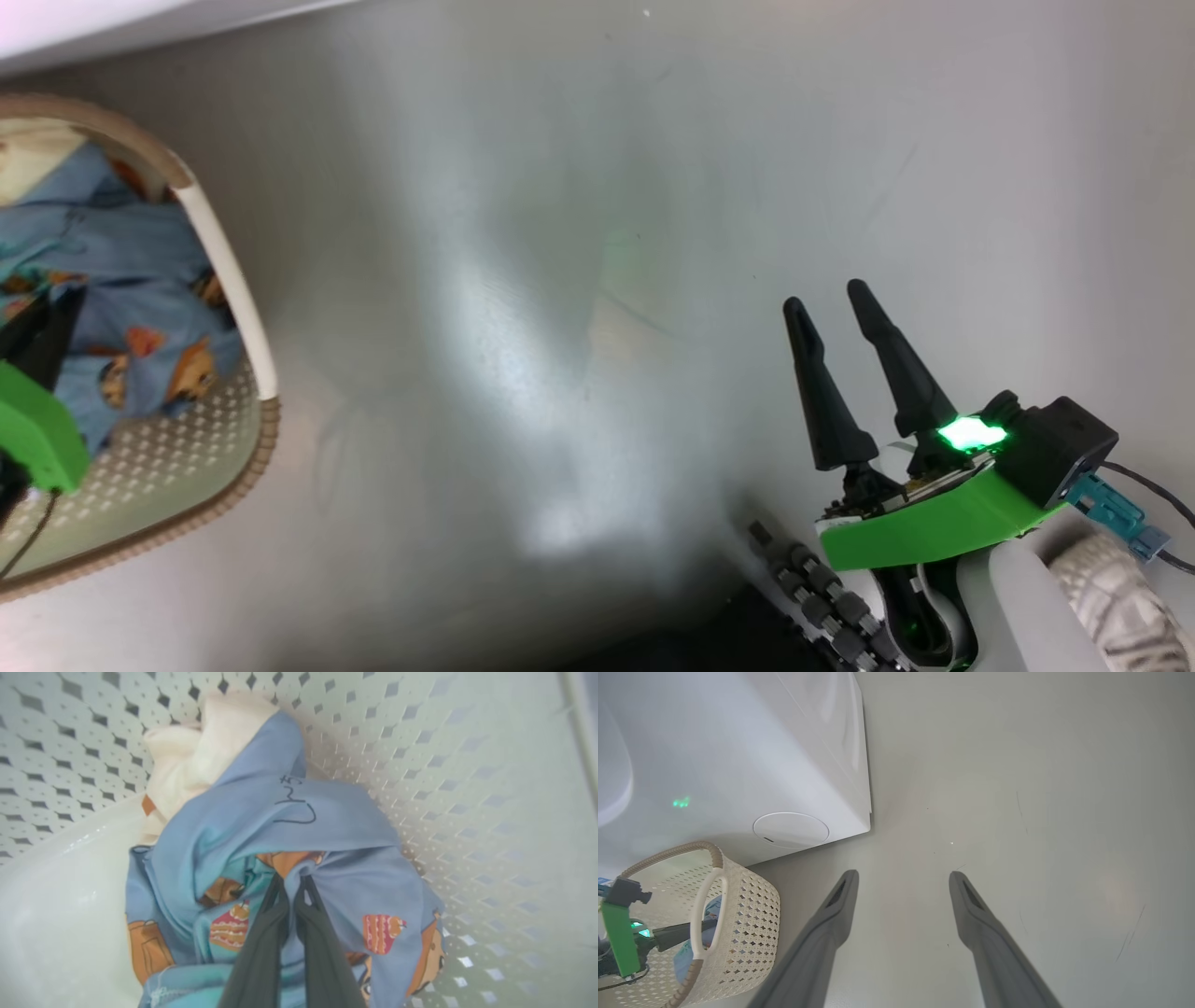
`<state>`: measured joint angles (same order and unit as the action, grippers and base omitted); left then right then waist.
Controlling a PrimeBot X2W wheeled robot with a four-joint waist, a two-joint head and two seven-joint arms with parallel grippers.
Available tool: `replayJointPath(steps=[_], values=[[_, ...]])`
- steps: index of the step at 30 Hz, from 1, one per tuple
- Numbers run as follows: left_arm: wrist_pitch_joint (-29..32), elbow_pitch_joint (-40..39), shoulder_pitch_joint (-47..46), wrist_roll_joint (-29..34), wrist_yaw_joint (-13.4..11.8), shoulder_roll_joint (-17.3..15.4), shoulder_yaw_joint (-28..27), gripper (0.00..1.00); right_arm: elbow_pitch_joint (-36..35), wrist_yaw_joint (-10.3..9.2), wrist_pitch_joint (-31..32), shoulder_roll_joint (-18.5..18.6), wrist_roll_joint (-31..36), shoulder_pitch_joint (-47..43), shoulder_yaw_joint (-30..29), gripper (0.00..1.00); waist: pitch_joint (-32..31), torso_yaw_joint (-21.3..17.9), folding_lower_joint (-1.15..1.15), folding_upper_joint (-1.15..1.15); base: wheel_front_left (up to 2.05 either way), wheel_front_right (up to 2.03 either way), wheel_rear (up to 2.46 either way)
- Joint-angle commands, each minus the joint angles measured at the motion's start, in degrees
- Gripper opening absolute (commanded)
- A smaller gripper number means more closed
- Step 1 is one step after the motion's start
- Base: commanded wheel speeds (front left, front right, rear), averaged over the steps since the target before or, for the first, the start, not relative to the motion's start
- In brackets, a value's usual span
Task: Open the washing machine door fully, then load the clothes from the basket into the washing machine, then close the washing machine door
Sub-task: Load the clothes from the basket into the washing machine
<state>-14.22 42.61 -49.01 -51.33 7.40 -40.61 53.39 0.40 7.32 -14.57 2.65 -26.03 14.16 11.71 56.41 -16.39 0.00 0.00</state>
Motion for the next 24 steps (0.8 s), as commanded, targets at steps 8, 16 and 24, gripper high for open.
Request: replayJointPath(steps=[8, 16, 24], values=[[-0.8, -5.3, 8.1, 1.6, 0.1, 1.3, -9.7, 0.0, 1.0, 0.17, -0.4, 0.2, 2.4, -1.1, -0.7, 1.0, -7.4, 4.9, 0.0, 0.0, 0.0, 0.0, 0.0], [-0.8, -9.7, 14.3, 3.8, 0.1, 5.3, -16.9, 0.0, 2.8, 0.17, -0.4, 0.2, 4.6, -1.3, -1.8, 1.0, -13.1, 7.9, 0.0, 0.0, 0.0, 0.0, 0.0], [-0.8, -12.3, 19.9, 6.4, 0.1, 9.0, -22.7, 0.0, 4.6, 0.17, -0.4, 0.2, 6.3, -2.3, -2.8, 1.0, -19.1, 10.3, 0.0, 0.0, 0.0, 0.0, 0.0]])
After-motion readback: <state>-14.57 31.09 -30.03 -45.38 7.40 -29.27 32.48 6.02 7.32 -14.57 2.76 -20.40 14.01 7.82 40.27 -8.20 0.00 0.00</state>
